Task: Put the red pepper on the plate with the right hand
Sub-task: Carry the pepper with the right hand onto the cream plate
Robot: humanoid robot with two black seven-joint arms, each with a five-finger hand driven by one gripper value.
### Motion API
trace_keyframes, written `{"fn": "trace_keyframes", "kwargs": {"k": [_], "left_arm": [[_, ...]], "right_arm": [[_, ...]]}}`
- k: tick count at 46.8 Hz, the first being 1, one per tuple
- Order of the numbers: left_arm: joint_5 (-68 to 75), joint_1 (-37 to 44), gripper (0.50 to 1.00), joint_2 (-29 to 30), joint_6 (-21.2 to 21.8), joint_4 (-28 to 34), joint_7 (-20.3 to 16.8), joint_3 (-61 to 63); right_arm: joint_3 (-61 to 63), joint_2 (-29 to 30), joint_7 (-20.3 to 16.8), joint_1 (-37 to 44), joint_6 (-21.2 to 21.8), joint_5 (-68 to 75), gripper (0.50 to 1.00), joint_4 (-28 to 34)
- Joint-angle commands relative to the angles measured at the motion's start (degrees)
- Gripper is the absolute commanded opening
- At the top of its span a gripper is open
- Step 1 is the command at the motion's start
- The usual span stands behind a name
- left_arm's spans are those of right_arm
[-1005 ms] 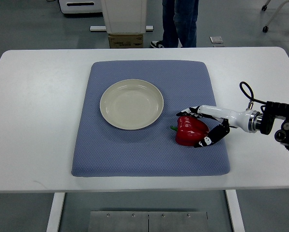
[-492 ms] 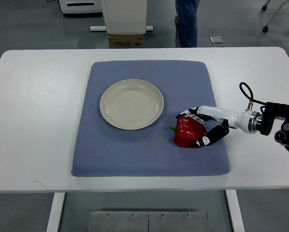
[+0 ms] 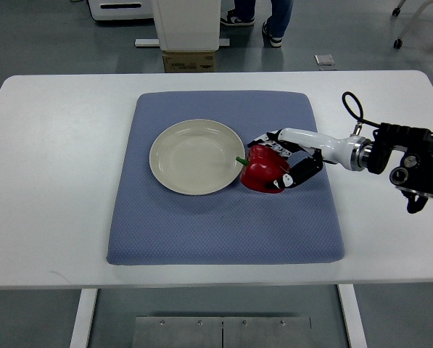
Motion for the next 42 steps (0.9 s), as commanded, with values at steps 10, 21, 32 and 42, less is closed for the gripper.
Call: {"fn": "trace_keyframes", "kwargs": {"k": [10,21,32,42], "left_arm": [[0.0,0.0,1.0,0.0,-0.05,0.0,0.0,0.0],[0.0,0.0,1.0,0.0,-0.05,0.0,0.0,0.0],[0.0,0.0,1.0,0.0,0.04,0.0,0.0,0.0],[0.0,0.0,1.0,0.0,0.04,0.0,0.0,0.0]], "right_arm": [[1.75,7.22,-3.27,1.55,-0.01,0.44,0.5,-4.21],[5.09,14.69,-6.44,1.46,-0.01,0.71,0.5,-9.83],[6.94,21.02,-8.9,1.11,-0.01,0.71,0.5,-14.76],[7.55,25.86,-10.57,0.67,-0.18,0.79,0.5,-19.5]]}}
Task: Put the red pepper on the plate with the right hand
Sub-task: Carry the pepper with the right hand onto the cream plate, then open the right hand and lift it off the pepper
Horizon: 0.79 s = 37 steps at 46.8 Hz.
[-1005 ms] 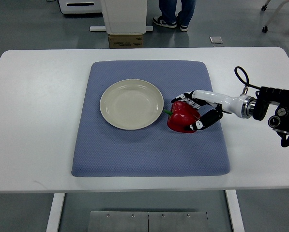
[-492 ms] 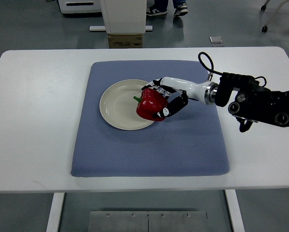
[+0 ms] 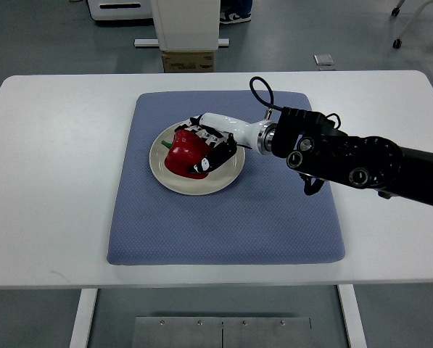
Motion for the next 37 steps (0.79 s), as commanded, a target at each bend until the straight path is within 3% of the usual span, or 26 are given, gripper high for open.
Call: {"fn": "trace_keyframes", "kwargs": {"k": [1,9,34,37], "left_arm": [[0.0,-0.01,1.0,0.0,0.02,0.0,0.0,0.0],[0.0,-0.01,1.0,0.0,-0.07,0.0,0.0,0.0],[0.0,-0.01,1.0,0.0,-0.07,0.0,0.0,0.0],[0.0,-0.01,1.0,0.0,-0.07,0.0,0.0,0.0]], "right_arm": [[0.74,1.18,-0.66,-0.26,-0.11,0.05,0.5,-2.25],[3.47,3.2,-3.21,-1.93,-1.34,-0.04,0.5,-5.33],[3.56,3.64,-3.21,-3.43,-3.1,0.05,0.504,-7.62],[3.56,3.64,-2.95,-4.04,-3.19,-0.04,0.681,-7.62]]}}
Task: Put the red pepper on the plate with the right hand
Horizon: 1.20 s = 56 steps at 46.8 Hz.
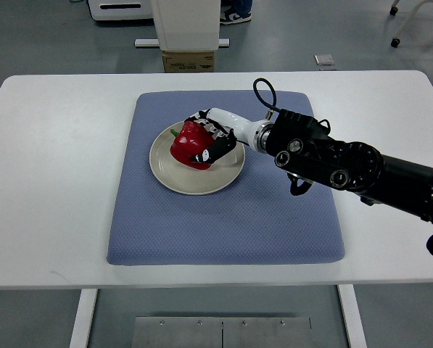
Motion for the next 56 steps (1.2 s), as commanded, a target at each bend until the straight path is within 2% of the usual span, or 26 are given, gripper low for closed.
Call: {"fn": "trace_keyframes", "kwargs": {"k": [1,3,4,11,23,36,41,49,56], "left_arm": [[0.0,0.0,1.0,0.0,0.03,0.0,0.0,0.0],[0.0,0.0,1.0,0.0,-0.05,0.0,0.0,0.0],[0.0,0.0,1.0,0.0,0.03,0.0,0.0,0.0],[0.0,0.0,1.0,0.0,-0.05,0.0,0.0,0.0],[0.0,0.0,1.0,0.0,0.03,0.0,0.0,0.0],[0.0,0.0,1.0,0.0,0.03,0.0,0.0,0.0],[0.0,0.0,1.0,0.0,0.03,0.0,0.0,0.0],[0.0,0.0,1.0,0.0,-0.05,0.0,0.0,0.0],[0.0,0.0,1.0,0.0,0.03,0.0,0.0,0.0]], "right_arm": [[-0.02,0.0,0.33,-0.55,-0.15,-0.01,0.727,0.02],[-0.02,0.0,0.41,-0.64,-0.24,-0.01,0.846,0.02],[-0.02,0.0,0.5,-0.64,-0.24,-0.01,0.882,0.02],[0.07,0.0,0.68,-0.64,-0.24,-0.01,0.985,0.02],[0.16,-1.49,0.59,0.24,-0.07,-0.01,0.998,0.37],[5.33,-9.13,0.24,1.03,2.39,0.08,0.995,1.51],[11.13,-12.04,-0.46,-1.77,4.41,0.08,0.995,1.69],[22.82,-14.15,-3.54,-7.84,6.52,-0.54,0.995,1.6],[29.77,-15.47,-3.72,-11.79,7.32,-0.62,0.995,1.6]]}}
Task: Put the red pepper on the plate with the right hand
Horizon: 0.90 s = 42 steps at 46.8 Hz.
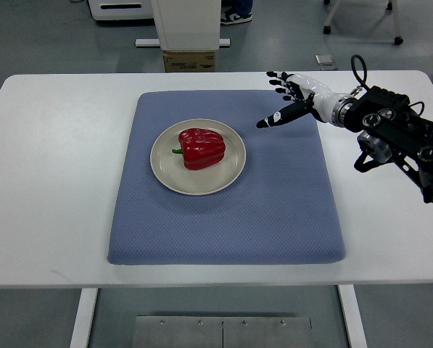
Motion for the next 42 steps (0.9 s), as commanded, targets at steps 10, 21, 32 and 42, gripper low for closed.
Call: {"fn": "trace_keyframes", "kwargs": {"k": [10,21,32,42], "left_arm": [[0.0,-0.01,1.0,0.0,-0.03,0.0,0.02,0.0],[0.0,-0.01,1.0,0.0,0.05,0.0,0.02,0.0],[0.0,-0.01,1.0,0.0,-0.03,0.0,0.02,0.0],[0.0,-0.01,1.0,0.0,0.05,0.0,0.02,0.0]], "right_arm": [[16.9,-0.1,-1.31,-7.81,0.26,0.04,0.995,-0.17],[30.27,3.76,-1.05,-12.47,-0.45,0.66,0.995,-0.17],[34.41,6.05,4.39,-14.93,-4.75,5.48,0.998,-0.17],[34.23,7.19,6.77,-16.86,-5.63,10.32,1.0,-0.34]]}}
